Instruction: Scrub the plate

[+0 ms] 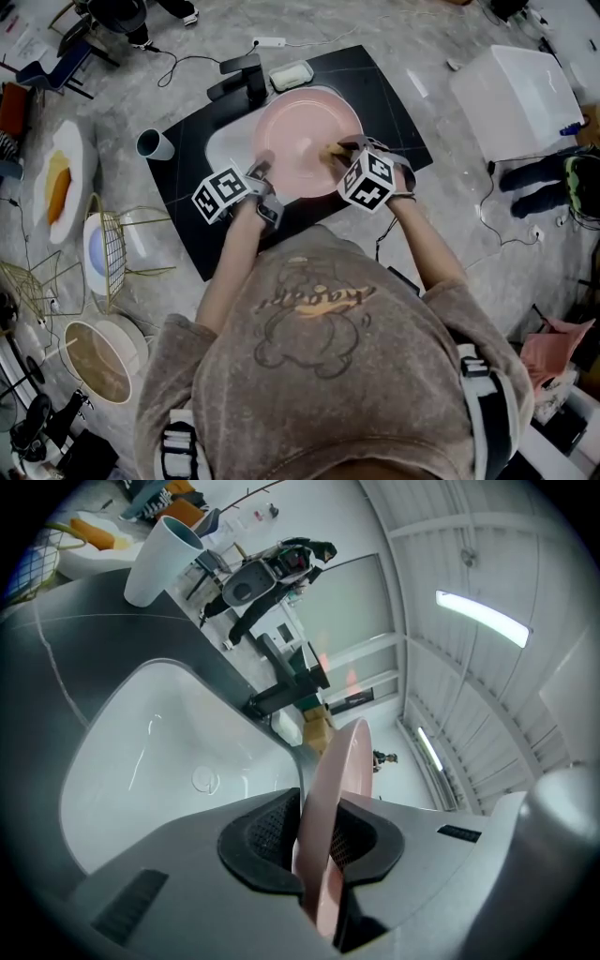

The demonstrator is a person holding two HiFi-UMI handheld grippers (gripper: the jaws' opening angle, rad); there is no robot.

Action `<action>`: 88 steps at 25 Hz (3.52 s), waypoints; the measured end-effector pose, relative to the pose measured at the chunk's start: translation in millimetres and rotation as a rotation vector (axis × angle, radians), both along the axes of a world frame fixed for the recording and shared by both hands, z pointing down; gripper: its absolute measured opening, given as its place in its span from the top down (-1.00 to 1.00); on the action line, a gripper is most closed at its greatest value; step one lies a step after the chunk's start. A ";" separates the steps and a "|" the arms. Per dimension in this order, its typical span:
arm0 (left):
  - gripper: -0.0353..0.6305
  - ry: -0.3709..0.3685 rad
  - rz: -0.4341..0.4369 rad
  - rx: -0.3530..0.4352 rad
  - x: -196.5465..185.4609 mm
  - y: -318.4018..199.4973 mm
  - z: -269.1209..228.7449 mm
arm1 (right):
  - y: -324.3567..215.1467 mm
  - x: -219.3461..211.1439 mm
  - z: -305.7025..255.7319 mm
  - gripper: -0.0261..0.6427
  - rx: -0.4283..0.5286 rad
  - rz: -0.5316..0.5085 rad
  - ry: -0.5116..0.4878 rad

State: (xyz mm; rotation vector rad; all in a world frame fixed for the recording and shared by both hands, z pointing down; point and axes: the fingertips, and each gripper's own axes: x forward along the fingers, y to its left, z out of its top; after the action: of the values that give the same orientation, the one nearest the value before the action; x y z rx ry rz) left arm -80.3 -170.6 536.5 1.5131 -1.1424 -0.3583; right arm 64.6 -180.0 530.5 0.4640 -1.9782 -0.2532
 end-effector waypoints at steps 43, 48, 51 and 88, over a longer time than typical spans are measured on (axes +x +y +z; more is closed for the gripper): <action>0.73 0.051 -0.031 -0.052 11.8 -1.9 6.0 | 29.7 -80.7 -23.1 0.67 -0.089 0.040 -0.336; 0.73 0.036 -0.047 -0.052 4.1 -0.4 9.0 | 20.4 -67.0 -31.8 0.67 -0.106 0.132 -0.424; 0.73 0.022 -0.066 -0.058 -5.8 4.1 12.2 | 19.3 -62.6 -35.6 0.67 -0.107 0.153 -0.449; 0.73 -0.131 -0.411 -0.194 -197.7 142.8 78.5 | 46.6 -165.4 -20.3 0.67 -0.313 0.004 -0.575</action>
State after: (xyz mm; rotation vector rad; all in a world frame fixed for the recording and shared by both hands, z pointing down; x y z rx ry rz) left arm -278.0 -27.8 615.0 1.1411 -1.5507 -0.4162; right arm -100.8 -133.4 510.1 0.3600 -2.5190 0.2203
